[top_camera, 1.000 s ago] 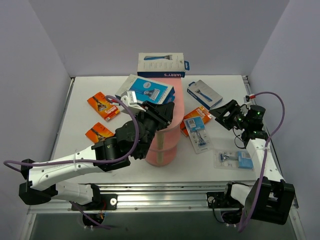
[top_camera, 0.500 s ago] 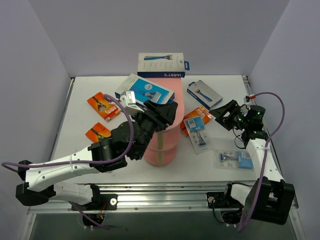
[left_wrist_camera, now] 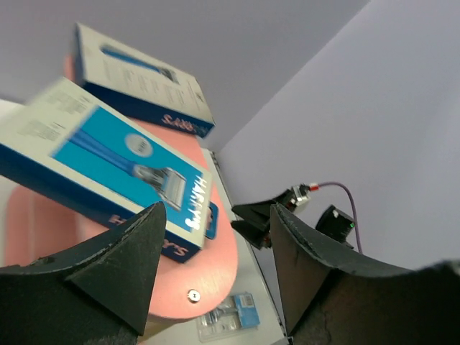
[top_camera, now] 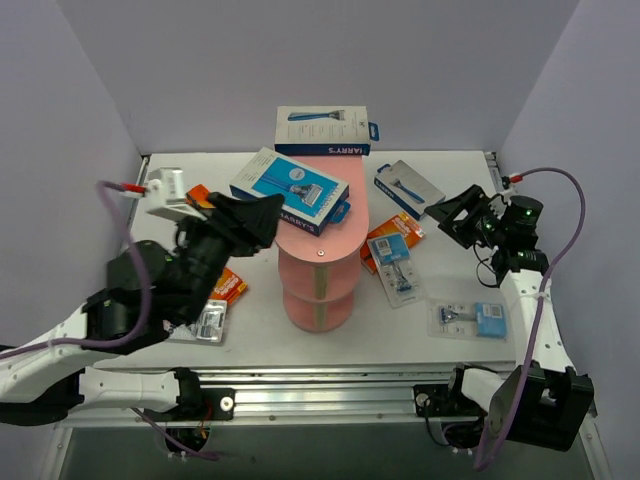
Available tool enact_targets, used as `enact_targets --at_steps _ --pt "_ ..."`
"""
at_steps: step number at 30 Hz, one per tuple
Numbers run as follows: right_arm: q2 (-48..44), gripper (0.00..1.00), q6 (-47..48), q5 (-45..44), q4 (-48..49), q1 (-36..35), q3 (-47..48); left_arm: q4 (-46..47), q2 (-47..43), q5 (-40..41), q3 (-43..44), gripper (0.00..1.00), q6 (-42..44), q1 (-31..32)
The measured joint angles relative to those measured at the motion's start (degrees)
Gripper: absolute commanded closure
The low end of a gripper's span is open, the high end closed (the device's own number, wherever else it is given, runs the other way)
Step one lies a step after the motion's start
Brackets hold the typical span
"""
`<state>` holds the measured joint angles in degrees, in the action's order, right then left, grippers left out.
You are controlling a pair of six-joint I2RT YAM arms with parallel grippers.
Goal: Place and organize the shaving razors onto the shelf
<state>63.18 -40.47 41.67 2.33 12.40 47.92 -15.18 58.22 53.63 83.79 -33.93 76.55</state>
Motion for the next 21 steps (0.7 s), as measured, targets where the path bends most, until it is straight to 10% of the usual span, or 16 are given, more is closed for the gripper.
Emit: enact_targets --at_steps 14,21 --pt "0.3 0.36 -0.4 -3.9 -3.9 -1.1 17.7 -1.6 -5.1 9.8 9.3 0.2 27.7 -2.6" --pt "3.5 0.36 -0.1 -5.9 -4.5 -5.1 20.6 -11.0 8.1 -11.0 14.4 0.2 24.7 -25.2"
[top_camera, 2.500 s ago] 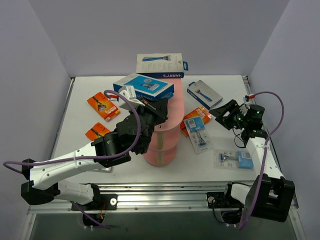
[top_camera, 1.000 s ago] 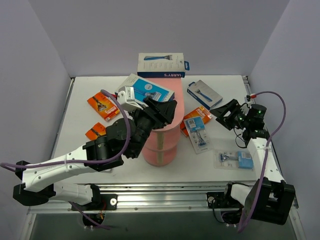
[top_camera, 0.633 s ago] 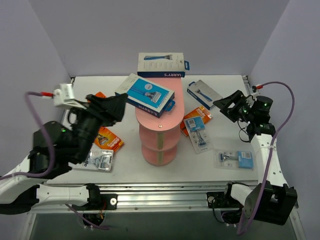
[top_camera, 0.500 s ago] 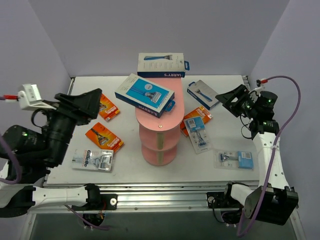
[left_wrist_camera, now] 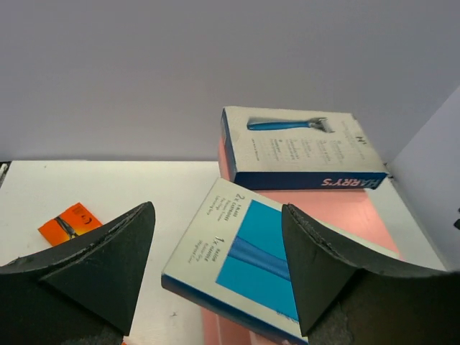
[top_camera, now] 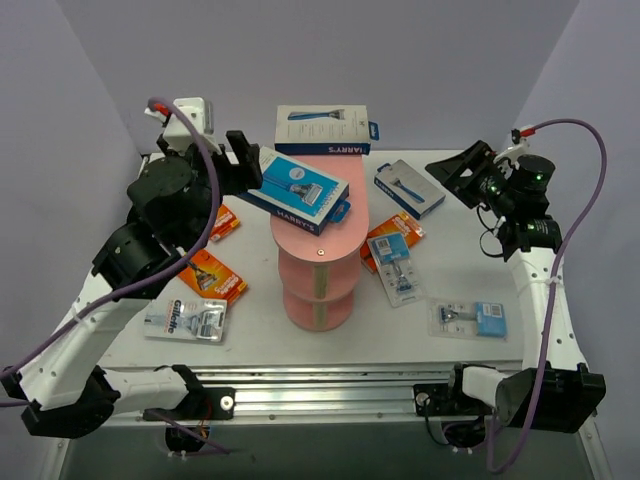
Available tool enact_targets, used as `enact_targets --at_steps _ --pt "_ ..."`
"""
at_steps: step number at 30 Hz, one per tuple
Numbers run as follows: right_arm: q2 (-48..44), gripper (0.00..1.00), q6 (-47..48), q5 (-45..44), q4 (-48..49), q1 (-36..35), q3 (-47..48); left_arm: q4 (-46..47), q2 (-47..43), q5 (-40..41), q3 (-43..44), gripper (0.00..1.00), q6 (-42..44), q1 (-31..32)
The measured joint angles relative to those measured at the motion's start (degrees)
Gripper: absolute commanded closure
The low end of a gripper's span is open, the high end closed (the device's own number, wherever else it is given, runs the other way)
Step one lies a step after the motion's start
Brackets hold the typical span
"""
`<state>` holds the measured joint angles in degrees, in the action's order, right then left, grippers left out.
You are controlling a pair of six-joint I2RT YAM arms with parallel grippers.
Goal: Place and organize the shaving razors onto the shelf
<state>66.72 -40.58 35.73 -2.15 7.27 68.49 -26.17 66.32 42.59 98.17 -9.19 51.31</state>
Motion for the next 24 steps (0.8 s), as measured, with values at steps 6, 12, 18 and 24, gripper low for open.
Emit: enact_targets --at_steps 6,12,18,24 --pt "4.4 0.37 0.5 -0.5 -2.7 -1.2 3.1 -5.9 5.8 -19.0 6.5 0.19 -5.0 -17.2" --pt "6.1 0.5 1.4 -1.5 -5.0 -3.8 12.5 -4.9 6.8 -38.9 10.9 0.19 -12.7 -35.9" --pt "4.7 0.55 0.8 -3.5 -5.1 -9.8 16.5 -1.8 7.9 -54.7 5.9 0.19 -18.4 -43.1" --pt "4.3 0.57 -1.3 -8.7 -5.6 -20.7 16.4 -0.5 10.2 -63.3 0.4 0.19 -20.7 -43.2"
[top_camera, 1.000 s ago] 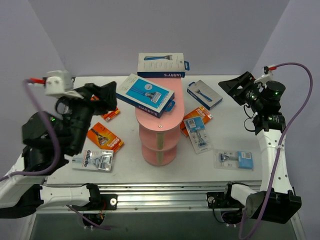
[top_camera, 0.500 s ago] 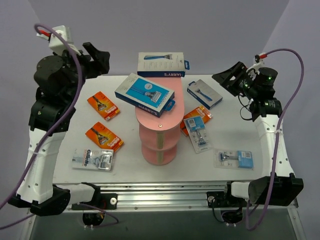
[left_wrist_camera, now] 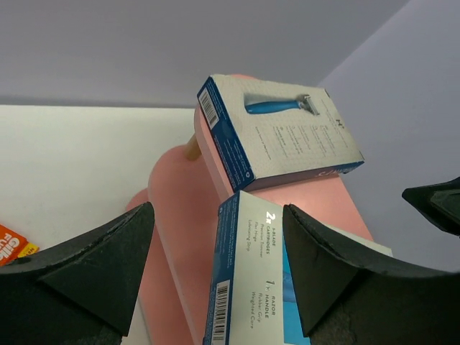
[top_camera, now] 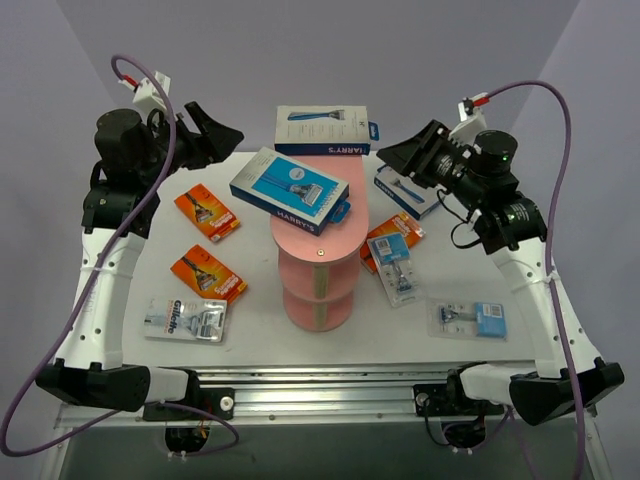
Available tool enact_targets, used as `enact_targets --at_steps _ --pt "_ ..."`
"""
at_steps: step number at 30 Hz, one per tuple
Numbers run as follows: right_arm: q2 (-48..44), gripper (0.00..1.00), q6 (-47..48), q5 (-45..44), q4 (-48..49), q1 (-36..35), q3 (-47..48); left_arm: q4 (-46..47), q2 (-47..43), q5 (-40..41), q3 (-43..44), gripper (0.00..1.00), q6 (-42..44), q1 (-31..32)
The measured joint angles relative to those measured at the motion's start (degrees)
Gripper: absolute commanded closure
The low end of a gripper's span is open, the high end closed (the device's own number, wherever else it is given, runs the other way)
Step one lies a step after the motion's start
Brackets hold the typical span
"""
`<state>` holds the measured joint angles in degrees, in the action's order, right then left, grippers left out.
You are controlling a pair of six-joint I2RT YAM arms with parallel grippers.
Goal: Place and organize the shaving razors onto the shelf
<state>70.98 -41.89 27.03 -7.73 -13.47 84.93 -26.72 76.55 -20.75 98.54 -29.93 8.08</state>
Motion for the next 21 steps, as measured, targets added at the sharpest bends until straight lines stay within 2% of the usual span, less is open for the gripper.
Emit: enact_targets --at_steps 7,13,21 --pt "0.1 0.58 -1.3 -5.9 -1.5 -10.1 0.0 0.8 -0.1 -3.6 -3.9 0.19 -0.4 0.0" --pt "0.1 0.58 -1.9 -10.3 -3.3 -15.2 0.2 2.5 -1.8 -4.5 -8.8 0.19 -0.6 0.0" --pt "0.0 0.58 -2.3 -13.8 -5.0 -19.3 0.2 4.0 -2.1 -5.2 -9.9 0.19 -0.9 0.5"
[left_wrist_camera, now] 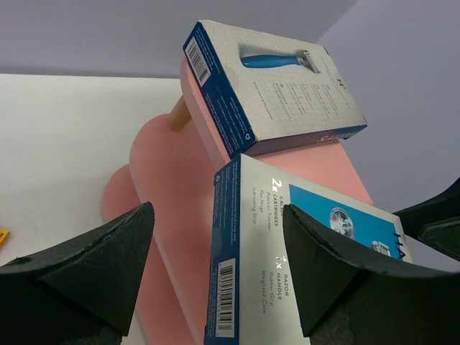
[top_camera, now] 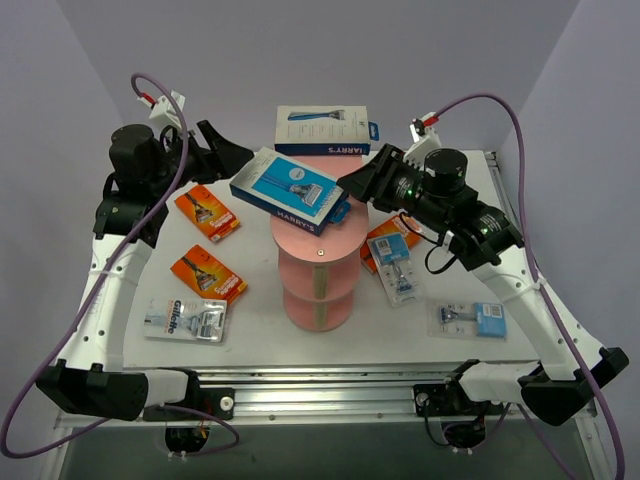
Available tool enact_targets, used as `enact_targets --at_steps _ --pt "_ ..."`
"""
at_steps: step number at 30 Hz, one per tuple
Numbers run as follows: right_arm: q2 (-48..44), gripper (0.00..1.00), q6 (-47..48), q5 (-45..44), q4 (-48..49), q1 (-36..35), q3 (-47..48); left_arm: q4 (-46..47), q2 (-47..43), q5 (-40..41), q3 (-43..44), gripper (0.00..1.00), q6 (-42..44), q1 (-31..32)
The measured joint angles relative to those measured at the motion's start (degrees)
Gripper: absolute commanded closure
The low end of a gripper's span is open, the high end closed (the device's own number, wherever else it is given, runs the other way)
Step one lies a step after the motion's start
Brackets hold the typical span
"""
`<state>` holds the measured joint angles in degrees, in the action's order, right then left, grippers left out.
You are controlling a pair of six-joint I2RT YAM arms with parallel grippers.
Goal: Place and organize the shaving razors onto the shelf
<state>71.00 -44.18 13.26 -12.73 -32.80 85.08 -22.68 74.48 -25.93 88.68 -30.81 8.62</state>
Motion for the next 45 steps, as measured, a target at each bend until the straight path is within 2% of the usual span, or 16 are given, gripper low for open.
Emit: enact_targets --at_steps 21,27,41,45 --pt "-4.2 0.58 -1.5 -1.9 -2.1 -2.3 -3.4 0.5 -3.5 -0.9 -3.7 0.26 -0.2 1.4" --pt "-4.7 0.57 -2.3 -2.4 -1.6 -5.2 -5.2 0.4 -3.8 -1.4 -3.8 0.28 -0.2 2.1" --pt "-5.2 0.57 -3.1 -4.0 -0.7 -7.9 -5.9 0.1 -5.5 -1.8 -4.9 0.37 -0.3 2.5" --pt "-5.2 0.6 -3.5 -4.1 -0.2 -8.1 -6.3 0.1 -5.7 -2.2 -5.4 0.38 -0.5 2.6"
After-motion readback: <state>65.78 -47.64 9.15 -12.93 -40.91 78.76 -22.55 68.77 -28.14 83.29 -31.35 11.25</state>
